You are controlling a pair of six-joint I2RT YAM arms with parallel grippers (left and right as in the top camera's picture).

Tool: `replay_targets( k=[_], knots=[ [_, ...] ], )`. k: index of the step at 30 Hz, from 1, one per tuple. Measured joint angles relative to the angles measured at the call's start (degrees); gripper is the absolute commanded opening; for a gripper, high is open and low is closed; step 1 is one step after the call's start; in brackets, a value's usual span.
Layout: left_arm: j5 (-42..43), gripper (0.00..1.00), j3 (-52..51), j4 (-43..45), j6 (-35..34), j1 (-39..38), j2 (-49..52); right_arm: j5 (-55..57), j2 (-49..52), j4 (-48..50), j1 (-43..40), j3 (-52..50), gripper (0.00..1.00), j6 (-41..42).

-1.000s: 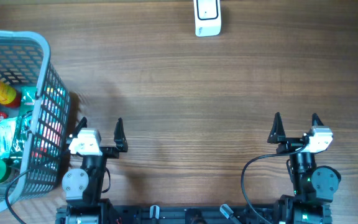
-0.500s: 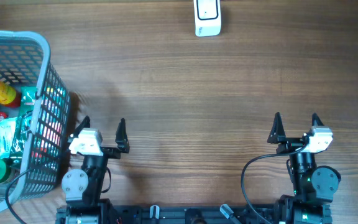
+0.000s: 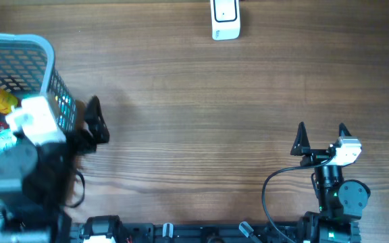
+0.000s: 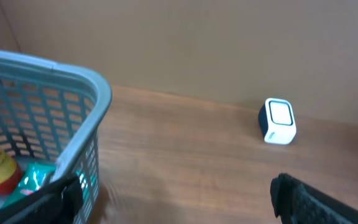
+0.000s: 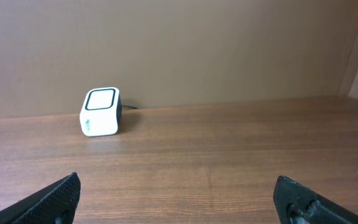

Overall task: Scan the item barcode
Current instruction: 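Reach left gripper into basket and grasp green-capped jar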

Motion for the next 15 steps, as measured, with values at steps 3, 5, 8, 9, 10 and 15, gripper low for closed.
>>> replay_targets(
  k=[3,5,8,9,10,15],
  knots=[
    [5.7,1.0,4.1,-4.5,0.0,0.0,8.1,0.0,0.0,0.0,0.0,0.0,1.0,0.0],
    [9.3,1.0,4.1,-2.5,-0.2,0.0,11.4,0.0,0.0,0.0,0.0,0.0,1.0,0.0],
    [4.6,1.0,7.0,-3.7,-7.2,1.4,15.2,0.0,0.0,0.0,0.0,0.0,1.0,0.0],
    [1.6,1.0,10.1,-5.6,-10.3,3.3,17.4,0.0,0.0,0.0,0.0,0.0,1.0,0.0],
    [-0.1,1.0,13.8,-8.2,-12.4,5.7,19.9,0.0,0.0,0.0,0.0,0.0,1.0,0.0],
    [-3.9,1.0,26.4,-16.9,-25.4,21.4,30.7,0.0,0.0,0.0,0.0,0.0,1.0,0.0]
  ],
)
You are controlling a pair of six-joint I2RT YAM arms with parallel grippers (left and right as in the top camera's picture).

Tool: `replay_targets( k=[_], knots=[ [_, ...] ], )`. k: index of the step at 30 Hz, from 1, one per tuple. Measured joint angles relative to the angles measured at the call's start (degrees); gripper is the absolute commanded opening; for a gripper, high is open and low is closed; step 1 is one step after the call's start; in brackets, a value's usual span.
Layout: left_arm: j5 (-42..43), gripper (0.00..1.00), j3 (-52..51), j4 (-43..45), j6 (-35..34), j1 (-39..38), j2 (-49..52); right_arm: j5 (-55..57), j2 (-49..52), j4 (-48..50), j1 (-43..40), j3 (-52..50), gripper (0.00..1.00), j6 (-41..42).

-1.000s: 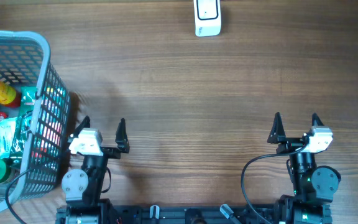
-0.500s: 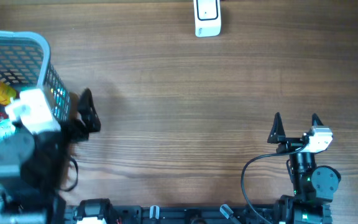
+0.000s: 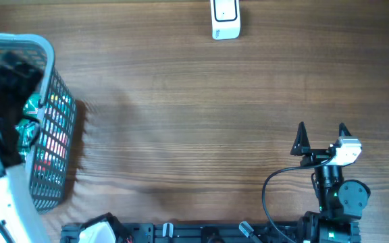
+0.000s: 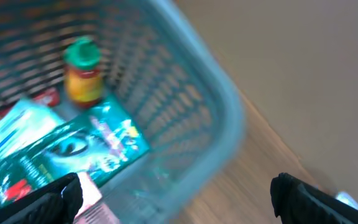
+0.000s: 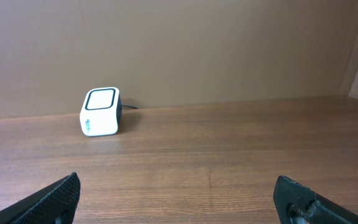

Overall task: Scan the item barcode
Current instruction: 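Reach left gripper into basket and grasp green-capped jar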

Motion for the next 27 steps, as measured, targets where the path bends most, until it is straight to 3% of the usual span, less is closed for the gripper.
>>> replay_targets(
  k=[4,11,17,27],
  knots=[
    [-1.3,1.0,0.5,-13.0,-19.0,17.4,4.9,0.0,0.0,0.0,0.0,0.0,1.0,0.0],
    [-1.8,1.0,-4.9,-15.7,-30.6,34.6,12.5,0.0,0.0,0.0,0.0,0.0,1.0,0.0],
    [-0.2,1.0,-10.7,-12.9,-34.8,35.4,19.7,0.0,0.0,0.0,0.0,0.0,1.0,0.0],
    [-11.0,1.0,-11.3,-12.0,-48.5,35.3,20.3,0.0,0.0,0.0,0.0,0.0,1.0,0.0]
  ],
)
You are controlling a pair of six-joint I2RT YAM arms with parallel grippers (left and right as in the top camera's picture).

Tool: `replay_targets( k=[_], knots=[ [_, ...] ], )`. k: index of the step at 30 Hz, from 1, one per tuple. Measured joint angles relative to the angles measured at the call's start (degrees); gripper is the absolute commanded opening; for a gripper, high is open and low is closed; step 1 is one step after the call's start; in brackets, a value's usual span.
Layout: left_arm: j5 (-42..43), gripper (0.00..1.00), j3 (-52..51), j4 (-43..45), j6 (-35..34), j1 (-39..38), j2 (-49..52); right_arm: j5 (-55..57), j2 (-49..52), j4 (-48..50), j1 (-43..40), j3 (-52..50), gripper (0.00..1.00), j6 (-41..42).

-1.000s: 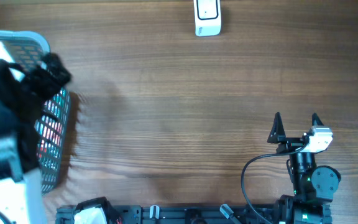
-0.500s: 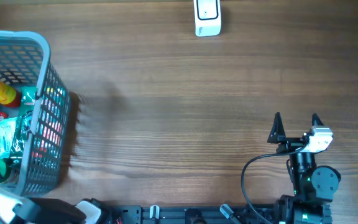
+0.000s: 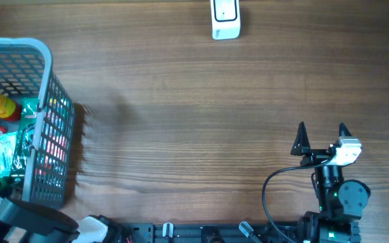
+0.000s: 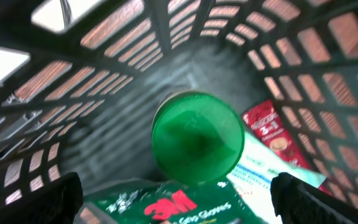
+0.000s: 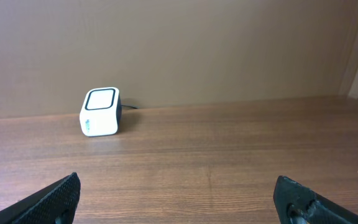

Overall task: Scan the item barcode
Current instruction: 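Reach left gripper into basket and grasp green-capped jar, then carry jar with left gripper and set it on table center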

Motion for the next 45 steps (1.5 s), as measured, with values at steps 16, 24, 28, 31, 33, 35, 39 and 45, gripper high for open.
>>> replay_targets(
  k=[16,24,28,31,33,35,39,45],
  knots=[
    [-2.8,0.86,0.0,1.3,2.0,0.2,15.3,0.0,0.0,0.0,0.0,0.0,1.0,0.0],
    [-2.9,0.72,0.0,0.8,2.2,0.2,15.5,0.0,0.0,0.0,0.0,0.0,1.0,0.0],
    [-1.3,0.72,0.6,0.7,4.7,0.2,15.0,0.0,0.0,0.0,0.0,0.0,1.0,0.0],
    [4.4,0.73,4.3,-0.1,9.4,0.2,12.9,0.0,0.0,0.0,0.0,0.0,1.0,0.0],
    [10.2,0.72,8.2,-1.0,12.6,0.2,10.1,0.0,0.0,0.0,0.0,0.0,1.0,0.0],
    [16.4,0.72,15.6,-2.6,14.7,0.2,3.3,0.0,0.0,0.0,0.0,0.0,1.0,0.0],
    [24.1,0.7,21.4,-1.9,17.0,-2.3,-6.1,0.0,0.0,0.0,0.0,0.0,1.0,0.0],
    [28.4,0.72,22.3,8.3,17.5,-26.9,-15.5,0.1,0.0,0.0,0.0,0.0,1.0,0.0]
  ],
)
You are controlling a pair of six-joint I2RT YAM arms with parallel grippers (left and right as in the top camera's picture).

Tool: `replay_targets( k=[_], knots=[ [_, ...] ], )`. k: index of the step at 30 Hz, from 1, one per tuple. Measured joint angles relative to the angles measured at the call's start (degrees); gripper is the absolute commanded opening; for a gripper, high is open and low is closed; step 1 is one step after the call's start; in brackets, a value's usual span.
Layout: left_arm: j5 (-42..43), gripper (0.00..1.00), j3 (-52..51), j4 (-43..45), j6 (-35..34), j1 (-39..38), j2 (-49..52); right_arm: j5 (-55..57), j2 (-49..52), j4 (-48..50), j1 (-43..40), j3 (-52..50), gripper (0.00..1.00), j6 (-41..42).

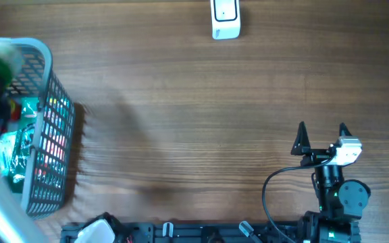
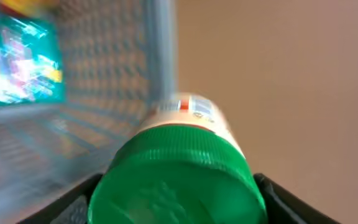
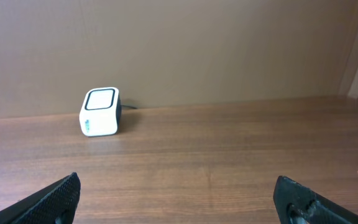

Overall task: Scan the item barcode
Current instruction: 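Carry jar with left gripper and set it on table center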

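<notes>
A bottle with a green cap [image 2: 178, 177] and a white label fills the left wrist view, held between the dark fingers [image 2: 278, 199] of my left gripper [image 2: 179, 205], which is shut on it. Overhead, the green cap [image 1: 4, 59] shows blurred over the grey basket [image 1: 46, 47] at the far left. The white barcode scanner [image 1: 225, 19] stands at the table's far edge; the right wrist view shows the scanner [image 3: 100, 111] too. My right gripper [image 1: 321, 140] rests open near the front right, with nothing between its fingers.
The basket holds teal and green packets [image 1: 19, 145] and other goods. A cable [image 1: 275, 196] loops beside the right arm's base. Bare wooden table [image 1: 194, 121] lies between the basket and the scanner.
My left gripper was open deep in the basket above the green-capped bottle. Now it is shut on that bottle and raised near the basket's far rim. The right arm has not moved.
My left gripper was open beside the basket on the table, then over the basket's contents, then low inside it facing a green cap. Now it holds the green-capped bottle up at the basket's rim. The right gripper stayed open and still throughout.
</notes>
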Motion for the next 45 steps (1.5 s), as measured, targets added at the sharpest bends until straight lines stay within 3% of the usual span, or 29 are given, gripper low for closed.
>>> replay_targets(
  k=[3,7,11,14,19,23,29,32,35,39,45],
  knots=[
    [-3.2,0.73,0.0,2.6,0.4,-20.3,0.9,0.1,0.0,0.1,0.0,0.0,1.0,0.0],
    [-12.6,0.73,0.1,1.0,3.9,-39.7,6.4,0.1,0.0,0.0,0.0,0.0,1.0,0.0],
    [-17.3,0.74,0.2,-2.4,7.4,-53.3,18.4,0.1,0.0,0.0,0.0,0.0,1.0,0.0],
    [-18.1,0.74,0.2,-3.7,9.7,-58.6,27.1,0.1,0.0,0.0,0.0,0.0,1.0,0.0],
    [-18.6,0.74,0.2,-4.7,12.0,-64.6,37.3,0.1,0.0,0.0,0.0,0.0,1.0,0.0],
    [-20.6,0.77,0.2,-1.1,20.0,-70.3,43.8,0.1,0.0,0.0,0.0,0.0,1.0,0.0],
    [-25.8,0.76,0.2,2.2,24.0,-72.4,48.6,0.1,0.0,0.0,0.0,0.0,1.0,0.0],
    [-25.8,0.98,0.2,2.0,24.7,-72.4,48.6,0.1,0.0,0.0,0.0,0.0,1.0,0.0],
    [-26.1,1.0,1.6,-2.2,25.7,-72.4,48.6,0.1,0.0,0.0,0.0,0.0,1.0,0.0],
    [-26.5,1.0,13.1,-10.2,27.0,-72.3,46.2,0.1,0.0,0.0,0.0,0.0,1.0,0.0],
    [-34.9,1.0,22.2,-12.5,27.4,-66.5,28.9,0.1,0.0,0.0,0.0,0.0,1.0,0.0]
  ],
)
